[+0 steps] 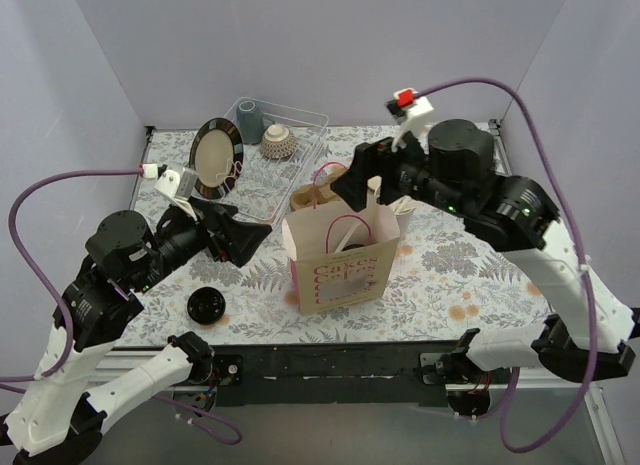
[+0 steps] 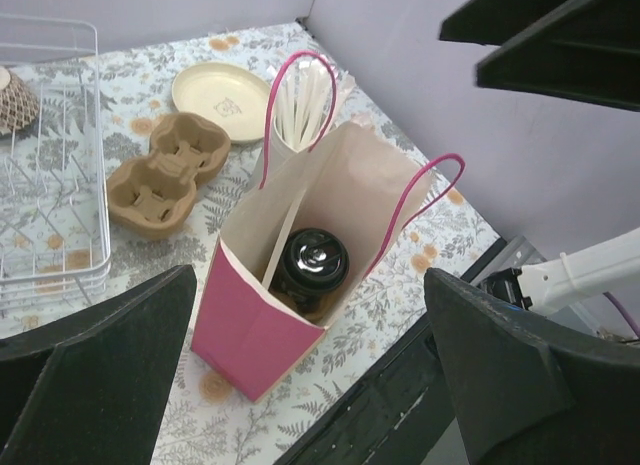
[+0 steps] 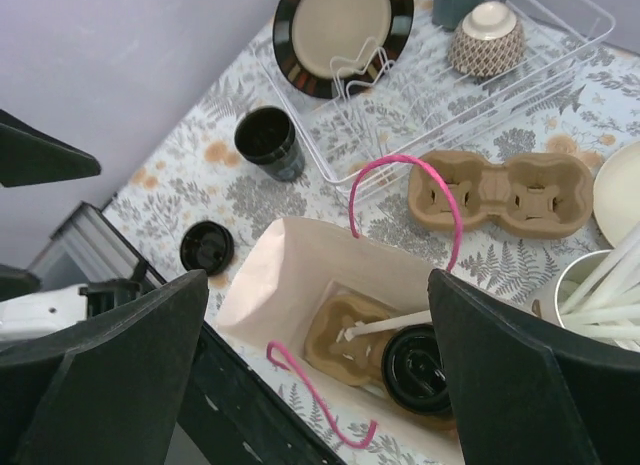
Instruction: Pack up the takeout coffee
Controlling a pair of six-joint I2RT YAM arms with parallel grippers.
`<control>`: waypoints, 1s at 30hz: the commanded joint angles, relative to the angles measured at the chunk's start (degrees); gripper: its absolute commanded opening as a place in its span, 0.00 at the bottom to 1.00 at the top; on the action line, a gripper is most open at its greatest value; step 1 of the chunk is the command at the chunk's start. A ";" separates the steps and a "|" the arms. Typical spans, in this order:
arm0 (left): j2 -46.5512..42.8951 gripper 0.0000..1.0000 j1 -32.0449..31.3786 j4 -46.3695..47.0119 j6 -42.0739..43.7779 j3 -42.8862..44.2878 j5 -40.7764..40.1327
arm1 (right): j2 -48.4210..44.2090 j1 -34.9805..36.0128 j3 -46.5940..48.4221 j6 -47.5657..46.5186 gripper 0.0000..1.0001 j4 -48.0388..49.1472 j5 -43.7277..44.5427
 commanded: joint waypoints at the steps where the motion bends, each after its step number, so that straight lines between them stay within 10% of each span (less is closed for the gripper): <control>1: 0.66 0.98 -0.17 4.39 1.84 2.89 -0.25 | -8.18 -0.10 -2.47 6.03 0.99 5.63 5.34; 30: -3.20 0.98 -0.17 10.20 -3.88 0.07 -0.16 | -24.02 -0.10 -17.33 10.52 0.98 10.20 9.21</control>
